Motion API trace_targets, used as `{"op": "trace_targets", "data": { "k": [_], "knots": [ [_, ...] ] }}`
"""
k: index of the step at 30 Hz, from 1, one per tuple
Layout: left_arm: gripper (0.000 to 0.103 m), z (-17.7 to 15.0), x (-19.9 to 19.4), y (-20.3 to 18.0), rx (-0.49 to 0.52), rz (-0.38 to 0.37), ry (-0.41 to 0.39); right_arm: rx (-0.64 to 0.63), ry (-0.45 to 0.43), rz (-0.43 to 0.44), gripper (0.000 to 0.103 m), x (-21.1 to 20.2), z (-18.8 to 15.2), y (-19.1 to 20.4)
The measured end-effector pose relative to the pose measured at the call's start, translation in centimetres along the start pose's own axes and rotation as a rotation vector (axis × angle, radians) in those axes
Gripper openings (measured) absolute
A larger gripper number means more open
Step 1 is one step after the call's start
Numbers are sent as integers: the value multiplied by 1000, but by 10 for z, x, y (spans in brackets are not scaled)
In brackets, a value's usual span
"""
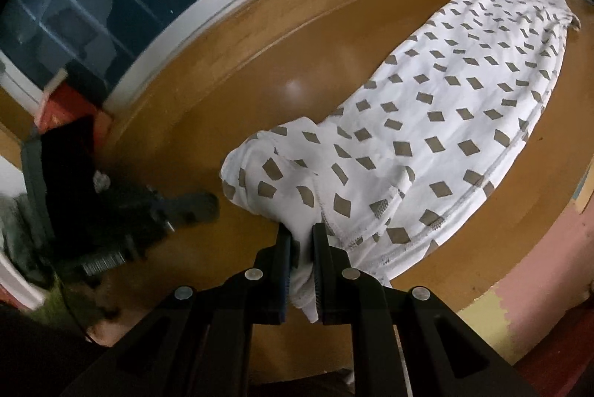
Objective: Fold clothes
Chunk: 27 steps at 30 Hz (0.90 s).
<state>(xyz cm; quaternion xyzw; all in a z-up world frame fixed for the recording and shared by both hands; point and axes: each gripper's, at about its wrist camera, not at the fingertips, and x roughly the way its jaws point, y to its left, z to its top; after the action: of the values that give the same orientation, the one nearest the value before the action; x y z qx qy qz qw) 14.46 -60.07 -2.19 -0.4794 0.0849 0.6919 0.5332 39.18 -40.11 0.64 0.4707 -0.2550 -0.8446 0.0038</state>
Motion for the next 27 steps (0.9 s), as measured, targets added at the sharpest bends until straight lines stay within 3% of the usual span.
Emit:
{"op": "trace_targets", "data": {
  "k": [2, 7, 9, 10, 13, 15, 17, 20, 23, 27],
  "knots": [
    [18, -1, 5, 2, -34, -22, -1, -1, -4, 0, 11, 0, 1, 1],
    [19, 0, 8, 0, -89, -52, -16, -24, -3, -18, 11, 3, 1, 7],
    [33, 0, 8, -3, -80, -49, -15, -28, -2, -20, 11, 3, 0, 9],
    [35, 1, 8, -4, -76, -47, -17, -27, -1, -20, 11, 1, -1, 9],
    [36, 1, 5, -3, -85, -60, -42, -48, 6, -30, 12, 2, -3, 13],
    [30, 2, 4, -2, -82, -68, -58, -71, 9, -44, 12, 4, -3, 16],
    [6, 4, 7, -5, -65, -36, -47, -88, 10, -57, 11, 6, -2, 20],
    [6, 4, 8, -6, -34, -1, -30, -96, 0, -71, 11, 7, 0, 21],
    [3, 3, 1, -8, 65, 58, 4, -117, 5, -79, 11, 7, -1, 21],
    [0, 2, -6, 9, 133, 171, 55, -162, 33, -111, 11, 12, -8, 23]
  ]
}}
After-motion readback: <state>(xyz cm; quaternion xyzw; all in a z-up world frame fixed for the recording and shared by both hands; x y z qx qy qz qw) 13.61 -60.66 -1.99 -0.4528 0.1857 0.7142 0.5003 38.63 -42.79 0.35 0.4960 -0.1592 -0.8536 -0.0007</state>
